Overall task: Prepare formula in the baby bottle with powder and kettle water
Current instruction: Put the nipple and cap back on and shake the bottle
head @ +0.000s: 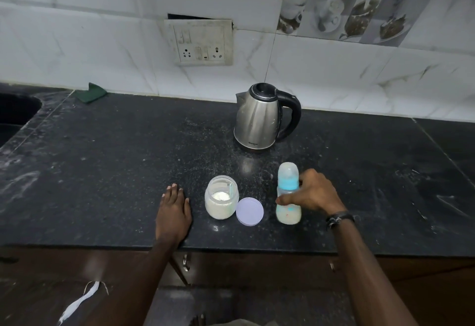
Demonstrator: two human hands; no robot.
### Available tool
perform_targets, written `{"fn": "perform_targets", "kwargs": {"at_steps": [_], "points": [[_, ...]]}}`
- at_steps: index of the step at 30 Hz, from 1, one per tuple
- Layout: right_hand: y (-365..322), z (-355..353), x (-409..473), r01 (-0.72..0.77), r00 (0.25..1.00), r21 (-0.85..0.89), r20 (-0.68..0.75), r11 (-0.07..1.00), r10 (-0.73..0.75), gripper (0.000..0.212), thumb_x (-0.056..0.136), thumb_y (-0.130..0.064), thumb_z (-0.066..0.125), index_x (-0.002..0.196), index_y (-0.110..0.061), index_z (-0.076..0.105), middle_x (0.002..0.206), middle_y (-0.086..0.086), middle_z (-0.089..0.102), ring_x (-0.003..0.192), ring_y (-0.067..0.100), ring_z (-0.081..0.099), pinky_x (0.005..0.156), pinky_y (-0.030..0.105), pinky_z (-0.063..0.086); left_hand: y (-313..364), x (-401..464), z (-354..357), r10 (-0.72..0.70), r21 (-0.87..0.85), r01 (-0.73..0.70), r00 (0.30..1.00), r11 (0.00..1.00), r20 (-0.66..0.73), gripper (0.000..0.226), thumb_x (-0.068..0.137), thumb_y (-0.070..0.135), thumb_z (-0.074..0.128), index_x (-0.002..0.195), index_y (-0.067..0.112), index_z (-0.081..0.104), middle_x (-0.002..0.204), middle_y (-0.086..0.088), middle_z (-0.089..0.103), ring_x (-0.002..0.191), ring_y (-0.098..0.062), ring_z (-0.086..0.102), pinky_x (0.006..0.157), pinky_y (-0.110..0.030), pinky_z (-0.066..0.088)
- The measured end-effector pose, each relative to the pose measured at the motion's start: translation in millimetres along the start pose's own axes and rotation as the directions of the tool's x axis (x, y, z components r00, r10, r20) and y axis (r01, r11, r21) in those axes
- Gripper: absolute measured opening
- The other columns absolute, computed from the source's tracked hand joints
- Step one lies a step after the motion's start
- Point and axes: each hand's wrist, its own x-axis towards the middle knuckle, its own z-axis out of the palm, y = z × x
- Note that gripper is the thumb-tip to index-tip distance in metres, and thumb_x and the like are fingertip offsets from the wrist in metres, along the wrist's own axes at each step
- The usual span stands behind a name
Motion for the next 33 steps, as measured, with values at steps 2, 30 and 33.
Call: {"fn": "perform_targets", "kwargs": {"at_steps": [2,30,33], "points": [[0.4,0.9,0.1,0.016,1.0,0.114,-0.005,0.993,-0.015,0.048,0.054,-0.042,0.091,0.09,-0.018,0.071,0.095,-0.001,0.074,0.083,0.015,0.07,0.077,0.04,0.059,0.1,1.2,0.0,0.004,0.004,-0.004,1.0,1.0,-0.003,0.048,0.096,0.022,0.042,0.127,-0.009,0.06,0.141,-0.029,0.053,0.133,-0.043,0.048,0.114,-0.052,0.037],[7.3,-1.9,-1.9,0.016,1.0,0.172,0.023,0.985,-0.02,0.049,0.049,-0.047,0.088,0.088,-0.02,0.073,0.09,-0.002,0.074,0.083,0.016,0.071,0.078,0.041,0.059,-1.3,0.6,0.9,0.012,0.007,-0.012,1.0,1.0,0.016,0.049,0.097,0.023,0.04,0.128,-0.009,0.06,0.141,-0.029,0.052,0.134,-0.043,0.048,0.114,-0.053,0.036],[9.9,-0.9,-0.6,0.08,0.993,0.131,-0.092,0.988,-0.068,0.04,0.057,-0.039,0.09,0.088,-0.024,0.07,0.092,-0.001,0.073,0.085,0.018,0.07,0.079,0.041,0.058,-1.8,1.2,1.4,0.008,0.007,-0.008,1.0,1.0,0.02,0.049,0.097,0.023,0.04,0.128,-0.009,0.059,0.142,-0.029,0.052,0.134,-0.043,0.047,0.114,-0.052,0.036]]}}
